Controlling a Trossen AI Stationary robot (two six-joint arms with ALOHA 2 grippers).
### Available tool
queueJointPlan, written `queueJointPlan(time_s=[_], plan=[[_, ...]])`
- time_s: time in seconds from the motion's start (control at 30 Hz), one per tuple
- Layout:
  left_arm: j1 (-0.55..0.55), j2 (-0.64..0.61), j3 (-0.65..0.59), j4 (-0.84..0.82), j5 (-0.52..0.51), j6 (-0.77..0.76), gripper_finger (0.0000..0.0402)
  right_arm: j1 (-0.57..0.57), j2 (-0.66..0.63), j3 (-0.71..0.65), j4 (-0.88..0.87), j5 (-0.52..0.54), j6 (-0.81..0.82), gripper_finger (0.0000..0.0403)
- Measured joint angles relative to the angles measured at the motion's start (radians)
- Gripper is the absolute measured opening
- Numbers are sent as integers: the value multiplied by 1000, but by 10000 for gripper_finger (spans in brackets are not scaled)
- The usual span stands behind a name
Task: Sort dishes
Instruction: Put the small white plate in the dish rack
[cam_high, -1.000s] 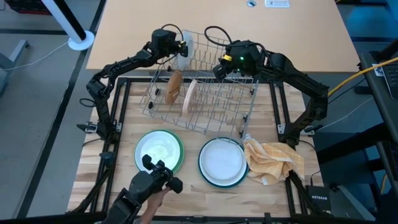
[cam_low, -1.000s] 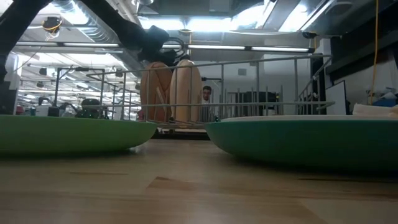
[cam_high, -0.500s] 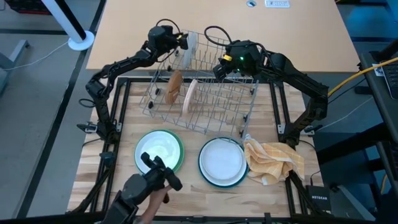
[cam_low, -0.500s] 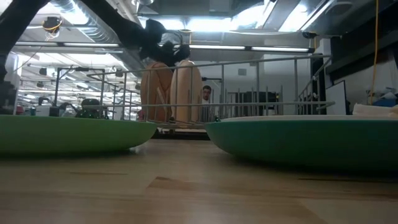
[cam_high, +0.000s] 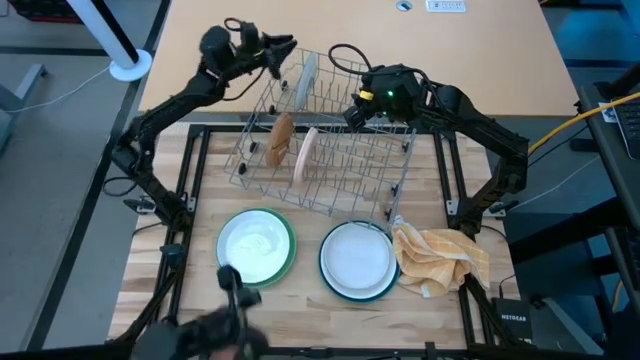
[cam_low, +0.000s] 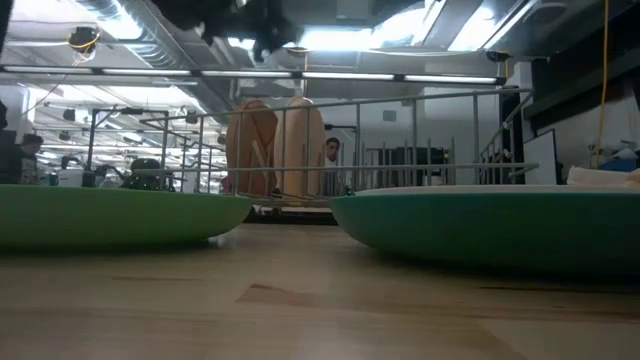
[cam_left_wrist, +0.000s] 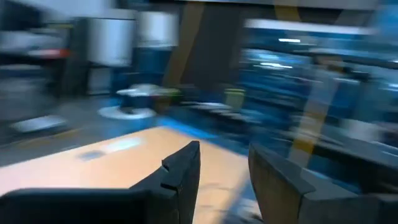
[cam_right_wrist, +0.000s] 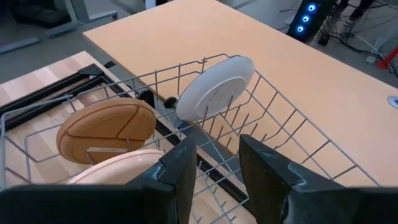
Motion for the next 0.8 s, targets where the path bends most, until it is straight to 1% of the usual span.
queueJointPlan(time_s=[0.07, 0.13, 0.2, 0.27, 0.37, 0.53, 0.63, 0.7, 0.8], plan=[[-9, -35, 0, -8, 155, -2, 122, 0, 0, 0, 0, -16, -18, 127], [-26, -70, 0, -28, 292, -17, 119, 0, 0, 0, -1, -65, -24, 127], [-47, -98, 0, -61, 401, -41, 117, 0, 0, 0, -6, -128, -25, 127], [-75, -123, 0, -122, 484, -49, 117, 0, 0, 0, -31, -190, -29, 127], [-131, -149, 0, -240, 550, -19, 117, 0, 0, 0, -90, -281, -32, 127], [-255, -168, 0, -498, 563, 122, 117, 0, 0, 0, -223, -389, -51, 127], [-349, -168, -2, -646, 542, 236, 117, 1, 0, 0, -293, -443, -55, 127], [-417, -168, -2, -726, 495, 347, 117, 1, 0, 0, -322, -474, -73, 127], [-520, -168, -2, -801, 357, 504, 117, 1, 0, 0, -331, -517, -99, 127]])
